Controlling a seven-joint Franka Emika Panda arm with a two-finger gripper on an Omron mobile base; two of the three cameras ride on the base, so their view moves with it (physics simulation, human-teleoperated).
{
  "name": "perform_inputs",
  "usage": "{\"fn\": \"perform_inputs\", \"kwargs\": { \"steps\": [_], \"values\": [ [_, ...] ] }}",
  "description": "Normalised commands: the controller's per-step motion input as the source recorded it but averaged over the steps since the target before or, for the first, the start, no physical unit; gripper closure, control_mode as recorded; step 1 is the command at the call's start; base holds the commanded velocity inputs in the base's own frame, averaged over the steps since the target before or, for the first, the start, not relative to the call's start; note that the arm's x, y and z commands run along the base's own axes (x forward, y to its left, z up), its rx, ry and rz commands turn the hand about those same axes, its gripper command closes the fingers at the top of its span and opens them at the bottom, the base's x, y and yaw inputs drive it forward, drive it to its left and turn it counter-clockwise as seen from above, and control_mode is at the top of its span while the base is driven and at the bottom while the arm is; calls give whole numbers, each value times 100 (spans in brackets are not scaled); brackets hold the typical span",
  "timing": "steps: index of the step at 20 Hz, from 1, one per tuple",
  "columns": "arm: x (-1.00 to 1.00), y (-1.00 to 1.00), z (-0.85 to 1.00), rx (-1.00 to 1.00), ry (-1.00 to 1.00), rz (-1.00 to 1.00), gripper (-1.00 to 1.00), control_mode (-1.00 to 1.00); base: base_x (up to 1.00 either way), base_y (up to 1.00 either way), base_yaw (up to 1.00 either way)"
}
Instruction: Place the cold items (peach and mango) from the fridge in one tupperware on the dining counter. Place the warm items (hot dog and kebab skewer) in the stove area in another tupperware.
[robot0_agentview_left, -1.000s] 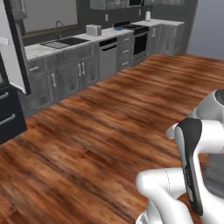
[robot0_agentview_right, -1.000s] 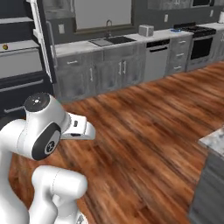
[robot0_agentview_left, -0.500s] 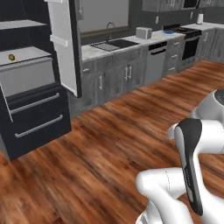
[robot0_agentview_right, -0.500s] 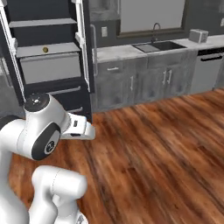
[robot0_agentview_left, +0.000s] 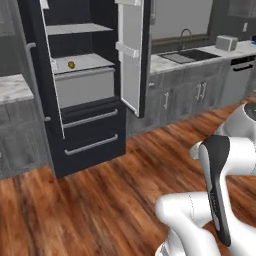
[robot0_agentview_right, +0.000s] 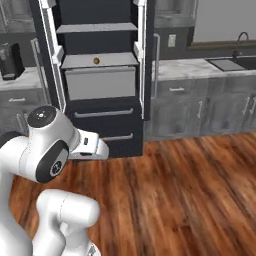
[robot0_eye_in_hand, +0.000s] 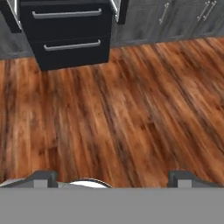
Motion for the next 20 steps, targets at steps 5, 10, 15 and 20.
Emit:
{"fn": "perform_inputs", "kwargs": {
  "steps": [5,10,15,20],
  "values": [
    [0,0,0,0,0,0,-100,100,65,0,38],
    [0,0,0,0,0,0,-100,100,85,-2,40],
    [0,0,0,0,0,0,-100,100,88,-25,38],
    [0,0,0,0,0,0,-100,100,85,-59,33]
  ]
}}
